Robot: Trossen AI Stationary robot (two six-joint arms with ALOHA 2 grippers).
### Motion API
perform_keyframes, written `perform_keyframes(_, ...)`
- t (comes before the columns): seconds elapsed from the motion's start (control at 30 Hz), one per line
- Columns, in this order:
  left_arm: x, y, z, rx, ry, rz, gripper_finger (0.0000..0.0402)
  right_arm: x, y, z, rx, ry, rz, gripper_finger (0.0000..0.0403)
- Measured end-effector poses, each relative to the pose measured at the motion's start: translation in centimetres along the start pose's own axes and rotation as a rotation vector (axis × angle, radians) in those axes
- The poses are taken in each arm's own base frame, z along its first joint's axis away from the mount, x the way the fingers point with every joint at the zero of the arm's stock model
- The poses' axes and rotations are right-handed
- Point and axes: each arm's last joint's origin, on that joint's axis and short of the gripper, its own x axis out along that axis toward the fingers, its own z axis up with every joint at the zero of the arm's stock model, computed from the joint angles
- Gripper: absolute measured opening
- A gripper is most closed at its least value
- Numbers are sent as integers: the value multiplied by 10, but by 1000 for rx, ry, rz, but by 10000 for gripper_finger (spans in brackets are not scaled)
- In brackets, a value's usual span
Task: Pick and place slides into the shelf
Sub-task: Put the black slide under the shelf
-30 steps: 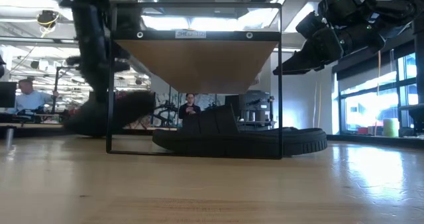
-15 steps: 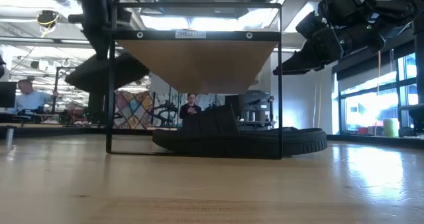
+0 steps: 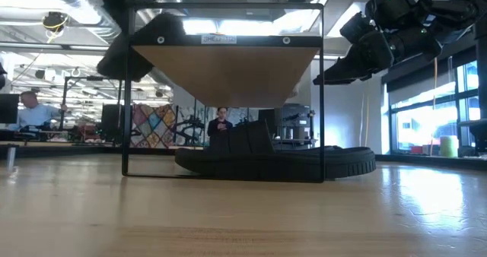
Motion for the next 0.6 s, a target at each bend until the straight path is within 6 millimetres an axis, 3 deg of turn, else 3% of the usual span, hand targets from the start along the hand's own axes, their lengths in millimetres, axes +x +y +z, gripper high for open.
perform_keyframes(0.37,-27,-14,17,97,-149,-115,0,0,3,23,-69,-179,4,237)
perform_keyframes(0.6,-36,-42,42,189,-193,-142,0,-1,6,67,-178,-94,9,237)
